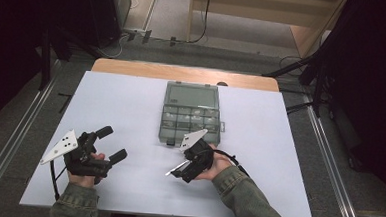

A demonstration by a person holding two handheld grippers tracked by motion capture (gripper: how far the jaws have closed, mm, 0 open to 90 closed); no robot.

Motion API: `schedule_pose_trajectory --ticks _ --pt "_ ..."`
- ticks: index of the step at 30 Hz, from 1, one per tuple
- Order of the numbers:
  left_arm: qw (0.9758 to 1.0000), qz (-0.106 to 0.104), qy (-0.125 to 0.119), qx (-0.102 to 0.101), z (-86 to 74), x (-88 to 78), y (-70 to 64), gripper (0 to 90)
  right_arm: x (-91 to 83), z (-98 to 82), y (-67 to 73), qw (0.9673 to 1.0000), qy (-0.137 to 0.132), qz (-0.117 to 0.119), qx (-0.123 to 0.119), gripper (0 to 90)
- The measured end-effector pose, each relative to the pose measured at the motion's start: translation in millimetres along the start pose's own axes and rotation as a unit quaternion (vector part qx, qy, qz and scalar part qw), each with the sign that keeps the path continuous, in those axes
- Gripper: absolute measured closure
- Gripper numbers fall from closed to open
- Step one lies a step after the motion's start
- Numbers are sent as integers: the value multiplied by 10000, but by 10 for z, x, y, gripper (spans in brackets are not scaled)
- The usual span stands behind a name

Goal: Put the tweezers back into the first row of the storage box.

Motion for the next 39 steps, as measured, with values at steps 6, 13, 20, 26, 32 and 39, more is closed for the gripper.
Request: schedule_pose_trajectory --ticks 6,13,20,26,32,39 --pt "10000 -9 1 -5 0 -1 0 0 76 -27 23 9984 301 -1 -477 140" --pt "10000 -12 12 2 -1 0 1 0 84 -61 14 9971 407 5 -649 237" --pt "10000 -8 -2 -7 0 -2 1 0 67 -60 44 9960 432 1 -779 428" --pt "10000 -6 0 -3 1 -4 2 0 11 -19 80 9948 837 -114 -575 859" --pt "10000 -6 3 -10 1 -6 5 0 14 -30 56 9957 839 -8 -396 859" --pt "10000 -12 3 -8 1 -6 5 0 -23 -32 34 9963 825 66 -249 859"
Point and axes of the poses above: each handheld gripper's, and its own axes: x roughly forward along the jaws, z roughly out of its top, y roughly to its left, the point moved 3 cm from there along x, roughly forward along the jaws, and after that the axes turned 13 degrees about -z, right-handed, at the moved point
